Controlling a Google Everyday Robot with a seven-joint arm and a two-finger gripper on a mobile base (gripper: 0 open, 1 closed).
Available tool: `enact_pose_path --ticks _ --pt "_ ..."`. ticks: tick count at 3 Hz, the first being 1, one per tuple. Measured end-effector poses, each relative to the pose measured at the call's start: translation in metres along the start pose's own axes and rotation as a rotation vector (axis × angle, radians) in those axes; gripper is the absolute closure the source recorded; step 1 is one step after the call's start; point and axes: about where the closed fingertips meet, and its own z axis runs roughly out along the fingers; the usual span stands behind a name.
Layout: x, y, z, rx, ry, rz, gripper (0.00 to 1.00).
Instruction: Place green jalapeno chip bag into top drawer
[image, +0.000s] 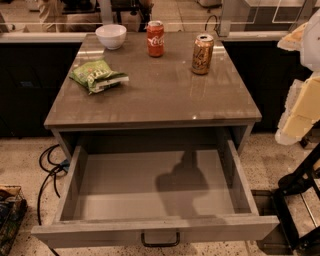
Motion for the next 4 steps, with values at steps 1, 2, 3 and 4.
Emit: enact_pose_path --ticks 1,2,3,4 --pt "0.0 0.0 0.0 0.0 0.0 0.0 0.0" --pt "-0.011 -0.014 0.003 0.019 -0.038 -0.003 0.0" --pt "-0.078 -0.087 0.025 0.094 -0.249 -0.023 0.0" --pt "-0.141 -0.137 0.05 0.11 -0.443 -0.016 0.0"
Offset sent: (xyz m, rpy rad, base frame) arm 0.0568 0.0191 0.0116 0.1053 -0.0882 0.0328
